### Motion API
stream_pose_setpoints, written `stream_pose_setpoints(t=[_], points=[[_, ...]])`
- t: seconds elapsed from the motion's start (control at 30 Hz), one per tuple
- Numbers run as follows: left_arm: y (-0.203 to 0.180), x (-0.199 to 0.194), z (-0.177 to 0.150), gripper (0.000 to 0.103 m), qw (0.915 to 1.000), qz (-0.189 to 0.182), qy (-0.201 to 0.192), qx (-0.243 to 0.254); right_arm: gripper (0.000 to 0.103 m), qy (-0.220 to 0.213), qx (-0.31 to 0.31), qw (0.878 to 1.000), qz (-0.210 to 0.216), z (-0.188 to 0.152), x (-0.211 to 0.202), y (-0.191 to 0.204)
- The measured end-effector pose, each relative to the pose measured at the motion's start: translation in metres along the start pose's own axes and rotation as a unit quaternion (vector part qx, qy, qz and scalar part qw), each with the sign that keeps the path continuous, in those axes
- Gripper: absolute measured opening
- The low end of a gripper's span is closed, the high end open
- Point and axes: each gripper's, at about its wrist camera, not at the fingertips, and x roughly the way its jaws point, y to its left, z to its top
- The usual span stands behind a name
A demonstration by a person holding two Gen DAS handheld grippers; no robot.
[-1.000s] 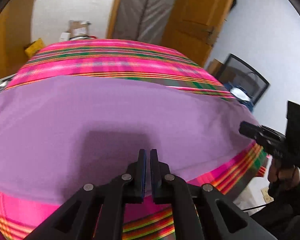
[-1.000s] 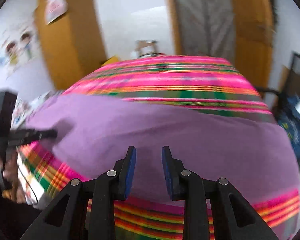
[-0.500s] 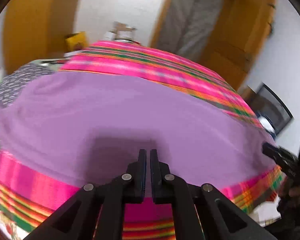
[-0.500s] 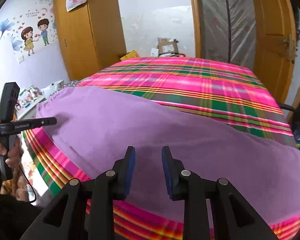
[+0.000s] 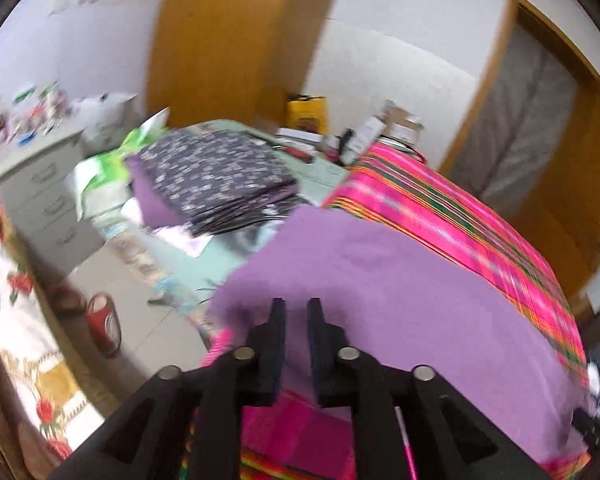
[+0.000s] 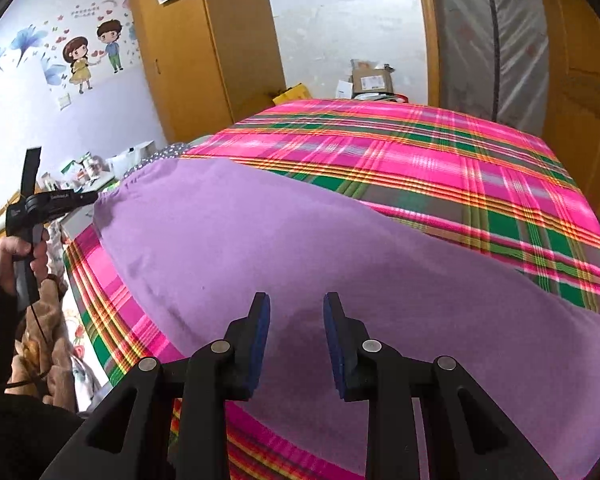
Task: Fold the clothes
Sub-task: 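Move the left gripper back to the sweatshirt edge near the floral garment, then close the left gripper on the lilac sweatshirt edge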
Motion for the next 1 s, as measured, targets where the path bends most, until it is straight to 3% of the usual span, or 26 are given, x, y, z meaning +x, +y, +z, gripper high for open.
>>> stream_pose_setpoints(t=[0.67, 0.73, 0.87, 1.0], points=[[0.024, 0.025, 0.005, 0.020, 0.9947, -0.036, 0.026, -0.093, 0.028, 0.010, 0.004, 1.000, 0.002, 0.005, 0.013, 0.001], [0.024, 0.021, 0.005, 0.009, 0.9947, -0.041, 0.016, -0.093, 0.028, 0.010, 0.002, 1.000, 0.002, 0.005, 0.014, 0.001], [0.024, 0.009, 0.001, 0.008, 0.9961, -0.038, -0.003, -0.080, 0.028, 0.007, 0.003, 1.000, 0.001, 0.006, 0.012, 0.001], [0.035, 0.021, -0.005, 0.008, 0.9949, -0.035, 0.022, -0.092, 0.029, 0.009, 0.011, 1.000, 0.000, 0.004, 0.014, -0.002]])
